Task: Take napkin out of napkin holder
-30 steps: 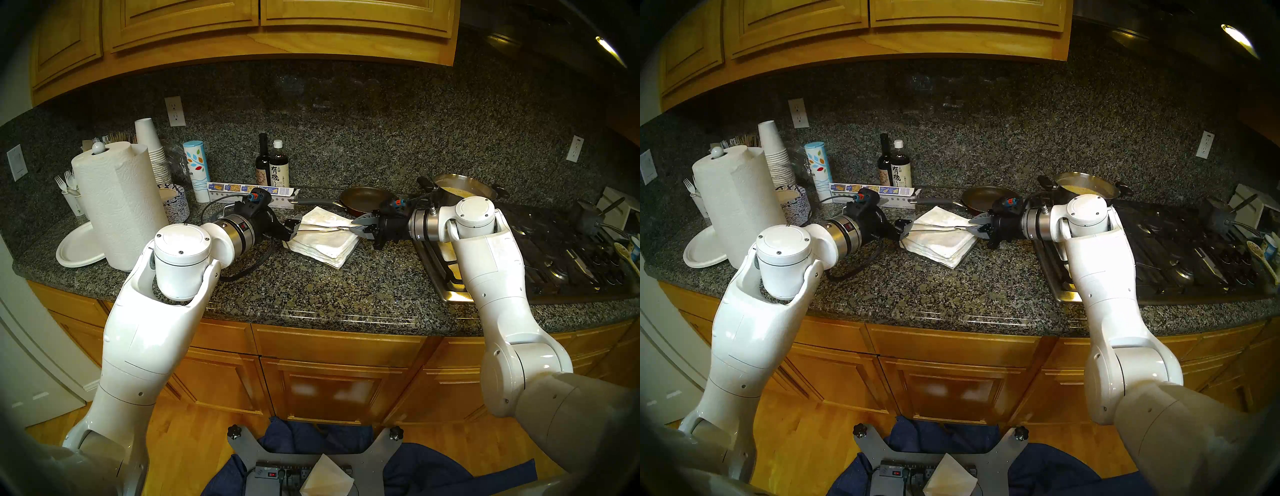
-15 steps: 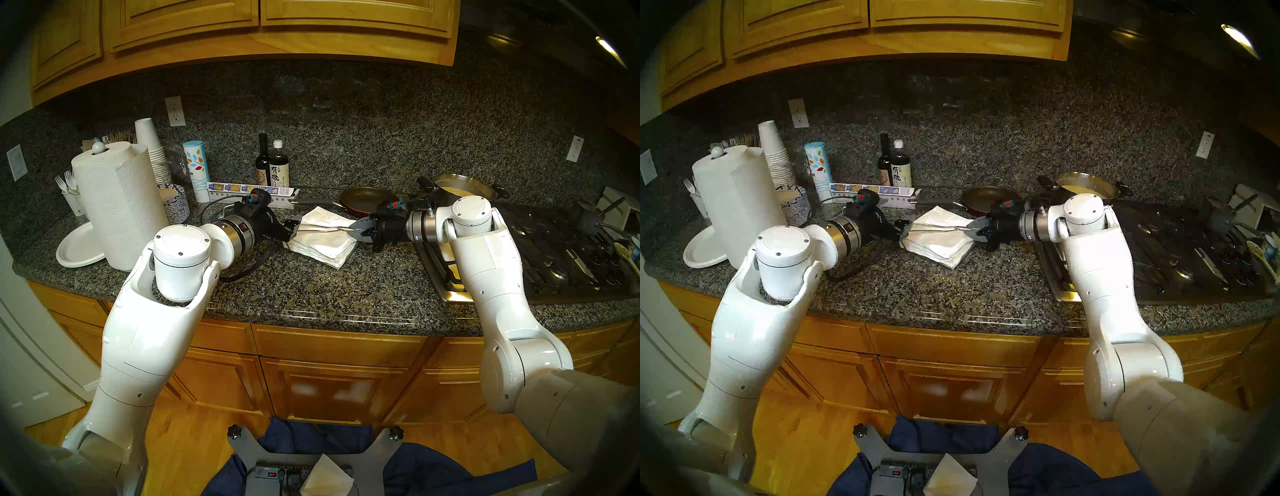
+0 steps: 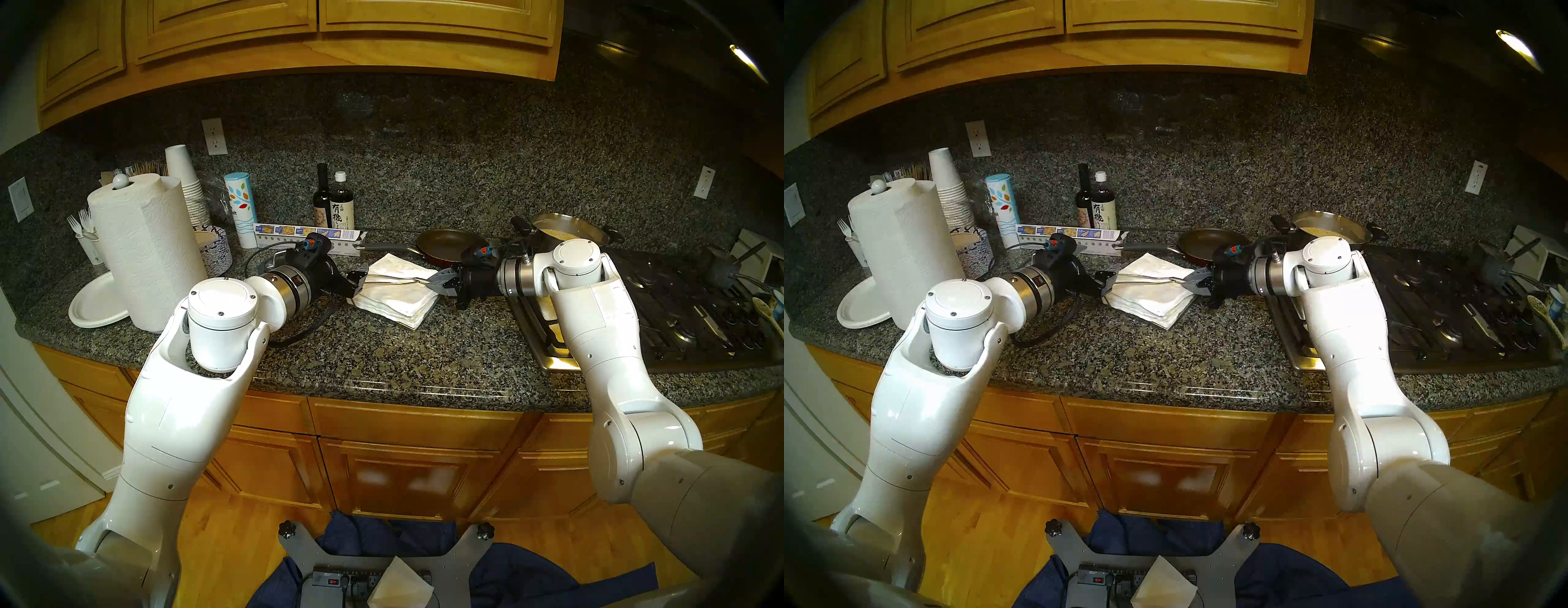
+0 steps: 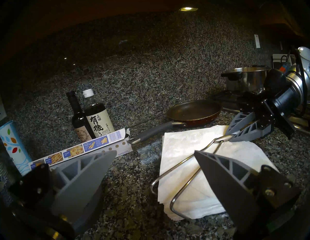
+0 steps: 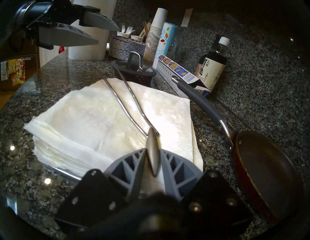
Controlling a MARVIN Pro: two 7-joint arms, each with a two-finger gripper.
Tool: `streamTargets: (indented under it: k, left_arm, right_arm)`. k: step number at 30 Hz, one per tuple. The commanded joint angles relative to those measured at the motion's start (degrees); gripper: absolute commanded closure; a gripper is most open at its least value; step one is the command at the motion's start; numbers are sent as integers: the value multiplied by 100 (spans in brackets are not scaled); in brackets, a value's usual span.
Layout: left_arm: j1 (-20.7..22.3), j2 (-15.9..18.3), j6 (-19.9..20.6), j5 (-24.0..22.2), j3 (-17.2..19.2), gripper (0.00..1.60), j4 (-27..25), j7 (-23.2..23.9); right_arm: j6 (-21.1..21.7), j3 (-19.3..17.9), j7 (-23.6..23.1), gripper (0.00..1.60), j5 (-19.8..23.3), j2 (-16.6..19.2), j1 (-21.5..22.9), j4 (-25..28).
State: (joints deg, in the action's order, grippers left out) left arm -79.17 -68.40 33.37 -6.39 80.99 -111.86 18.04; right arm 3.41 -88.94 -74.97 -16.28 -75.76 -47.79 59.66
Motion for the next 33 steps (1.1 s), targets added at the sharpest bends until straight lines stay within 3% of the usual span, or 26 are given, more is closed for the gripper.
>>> streamTargets:
  k: [1,4,5,10,15,20,33]
  left_arm:
    - [150,-1,-115,-18,49,0,-170,23]
    - [162,-12,-107,-27,33,0,-171,33]
    - [172,-16,-100,-31,26,0,-172,38]
    - [250,-21,-67,-48,-20,0,-164,78]
    - [344,-38,-50,-52,-88,0,-128,145]
    - [502,-54,-17,-14,-262,0,-46,255]
    - [926,-198,5,301,-809,0,307,223]
  right_arm:
    - [-46,-78,12,113,49,38,212,239]
    - [-52,-95,-15,119,77,43,218,341]
    - [-49,-102,-23,144,88,44,221,371]
    - [-63,-137,-64,131,132,52,243,534]
    - [-66,-147,-97,139,156,48,249,640]
    - [-73,-162,-107,133,199,16,293,772]
    - [-74,-134,-99,137,244,-124,372,898]
